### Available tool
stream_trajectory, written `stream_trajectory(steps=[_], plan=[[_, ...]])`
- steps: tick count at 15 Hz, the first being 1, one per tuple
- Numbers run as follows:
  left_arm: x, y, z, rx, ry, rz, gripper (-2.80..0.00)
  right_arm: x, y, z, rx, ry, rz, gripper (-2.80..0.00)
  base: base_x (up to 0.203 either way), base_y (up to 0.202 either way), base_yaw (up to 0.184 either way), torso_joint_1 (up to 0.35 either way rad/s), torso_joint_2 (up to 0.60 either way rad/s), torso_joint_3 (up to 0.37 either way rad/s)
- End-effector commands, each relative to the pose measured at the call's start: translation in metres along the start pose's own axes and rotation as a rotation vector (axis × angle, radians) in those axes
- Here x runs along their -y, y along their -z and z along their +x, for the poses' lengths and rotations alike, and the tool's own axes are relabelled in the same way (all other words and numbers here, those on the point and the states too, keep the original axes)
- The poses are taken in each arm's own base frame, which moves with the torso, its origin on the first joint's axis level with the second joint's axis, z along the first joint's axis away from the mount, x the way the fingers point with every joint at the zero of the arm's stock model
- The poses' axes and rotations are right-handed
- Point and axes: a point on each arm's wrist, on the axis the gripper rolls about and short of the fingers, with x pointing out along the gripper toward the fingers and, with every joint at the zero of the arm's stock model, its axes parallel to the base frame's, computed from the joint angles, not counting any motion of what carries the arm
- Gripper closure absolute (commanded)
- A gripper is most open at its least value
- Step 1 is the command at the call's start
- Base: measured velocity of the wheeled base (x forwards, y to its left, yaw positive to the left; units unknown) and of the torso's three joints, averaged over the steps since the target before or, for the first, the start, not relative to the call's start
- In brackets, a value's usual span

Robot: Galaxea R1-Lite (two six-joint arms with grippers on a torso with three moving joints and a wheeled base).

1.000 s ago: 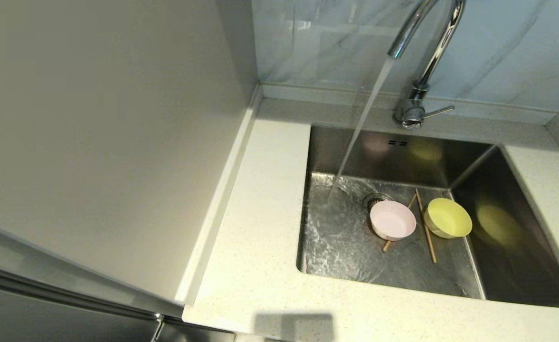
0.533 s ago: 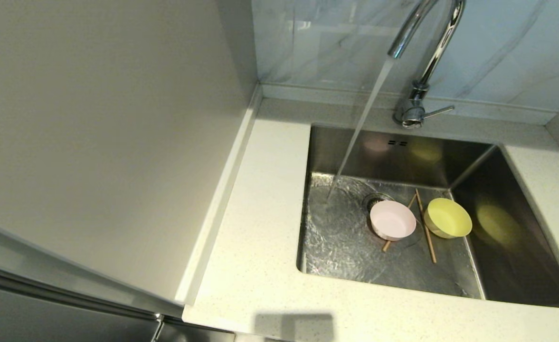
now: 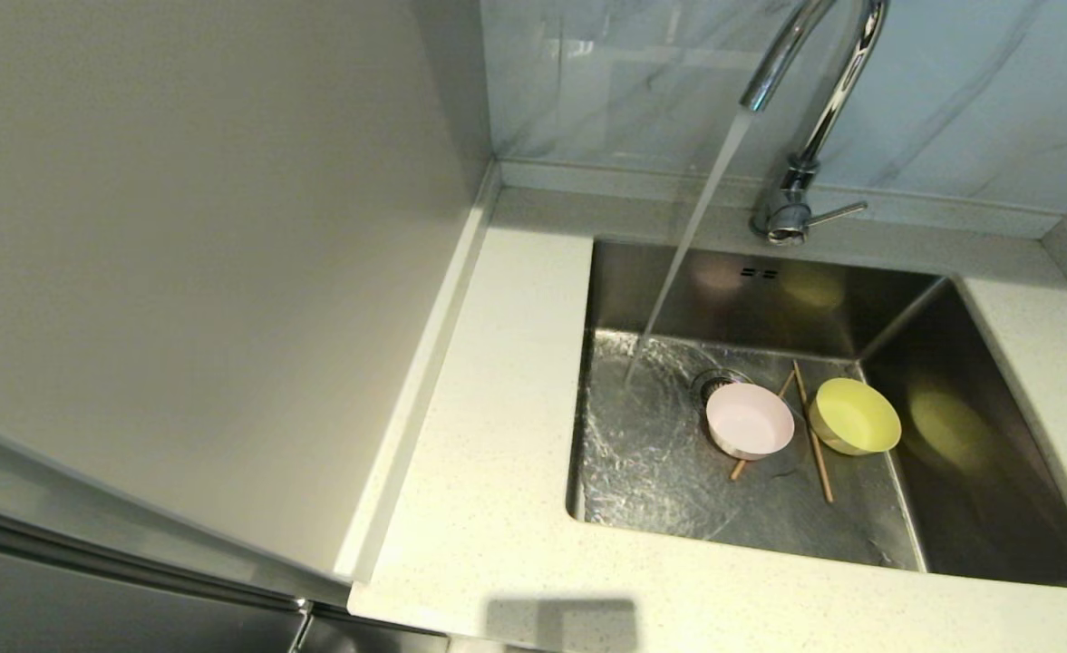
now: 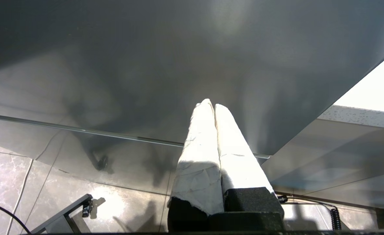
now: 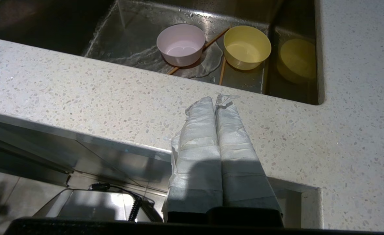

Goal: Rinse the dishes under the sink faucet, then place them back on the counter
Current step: Wait for the water to rinse the bowl

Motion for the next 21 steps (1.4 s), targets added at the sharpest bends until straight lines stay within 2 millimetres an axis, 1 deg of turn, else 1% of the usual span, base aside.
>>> stream_trajectory(steps=[1,17,21], plan=[[0.0000,0.0000,-0.0002,0.004,-0.001,-0.001,0.00,0.0000,0.0000,0.0001,-0.001,-0.001,-0.001,0.00,0.000,0.000,0.000,0.000,0.00,0.000],[0.0000,0.0000,-0.0002,0.004,-0.001,-0.001,0.00,-0.0002,0.0000,0.0001,-0.001,-0.009,-0.015,0.00,0.000,0.000,0.000,0.000,0.00,0.000],[0.0000,0.0000,-0.0002,0.004,-0.001,-0.001,0.00,-0.0001,-0.0002,0.0001,0.000,-0.005,0.005,0.00,0.000,0.000,0.000,0.000,0.00,0.000]])
